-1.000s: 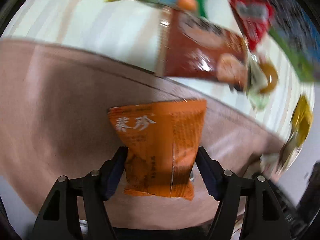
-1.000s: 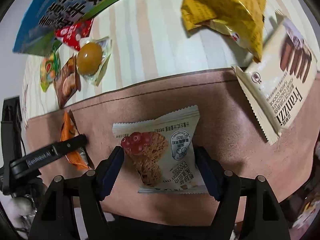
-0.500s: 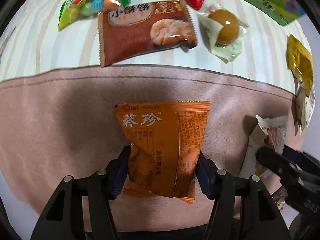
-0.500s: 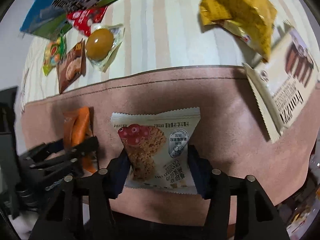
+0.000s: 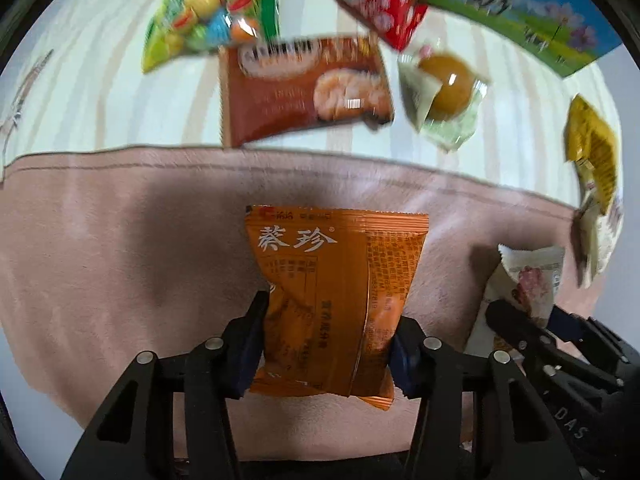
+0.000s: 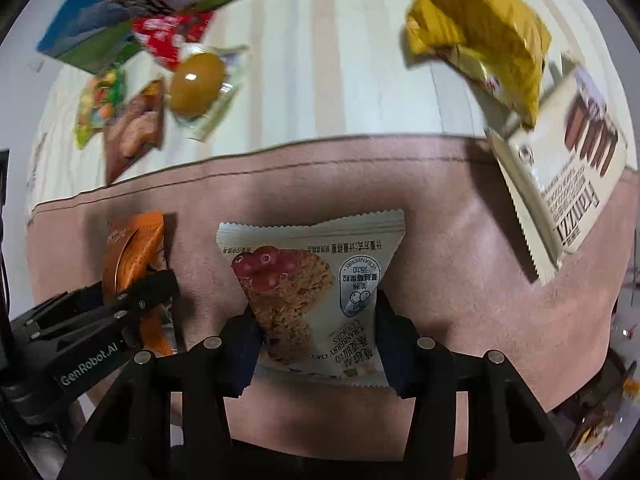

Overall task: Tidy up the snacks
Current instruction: 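Carry both packets into the box and open both tools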

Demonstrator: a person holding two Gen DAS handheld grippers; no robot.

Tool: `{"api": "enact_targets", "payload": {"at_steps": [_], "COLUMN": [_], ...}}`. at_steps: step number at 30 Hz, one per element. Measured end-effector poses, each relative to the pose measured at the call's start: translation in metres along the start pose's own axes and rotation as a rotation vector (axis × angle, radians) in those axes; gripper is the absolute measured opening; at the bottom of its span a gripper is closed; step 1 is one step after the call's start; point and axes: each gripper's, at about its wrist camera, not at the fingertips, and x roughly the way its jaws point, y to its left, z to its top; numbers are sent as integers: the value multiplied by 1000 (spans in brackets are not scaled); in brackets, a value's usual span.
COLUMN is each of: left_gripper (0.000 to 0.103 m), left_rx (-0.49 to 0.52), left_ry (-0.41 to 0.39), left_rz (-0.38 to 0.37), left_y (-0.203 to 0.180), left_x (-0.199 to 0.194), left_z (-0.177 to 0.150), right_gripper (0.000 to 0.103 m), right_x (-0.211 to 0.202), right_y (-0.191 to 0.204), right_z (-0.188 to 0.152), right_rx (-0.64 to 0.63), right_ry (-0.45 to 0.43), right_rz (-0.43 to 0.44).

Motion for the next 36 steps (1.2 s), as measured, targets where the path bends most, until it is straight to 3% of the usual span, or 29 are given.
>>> {"api": "enact_targets", "payload": {"at_steps": [4,8,11,16,20,22,25,29,36], "left_gripper": [50,50,50,50,50,50,50,50,50], "left_rx": [-15,-13,-5,33,21,-19,-66,-61,-21], "left_ry": [-61,-163,-230,-285,-209,-131,-42,24,88], "left_rz": [-58,-127,-173,-171,-145,-154,-130,-85,-27], "left_y": [2,-2,-6,-12,-3,8,19,21,17], "left_x": [-45,-107,-154,-198,-186,-162,-135,-108,-75], "left_z": [14,43,80,152,212,239,266,278,284], "right_gripper": [53,53,53,53,53,53,53,53,54], "right_x": [-34,-94,-141,-169,-161,-141,-133,-94,-59], "right_y": [4,11,28,73,87,97,93,96,105], "right_z": [16,44,82,152,208,237,243,265,279], "right_rx": [4,-13,-31,-70,-65,-58,-41,-37,-53], "right_ry": [-43,-128,-192,-275,-277,-247,-204,-143,-66], "right_rz": [74,174,252,267,253,236,225,192,212]}}
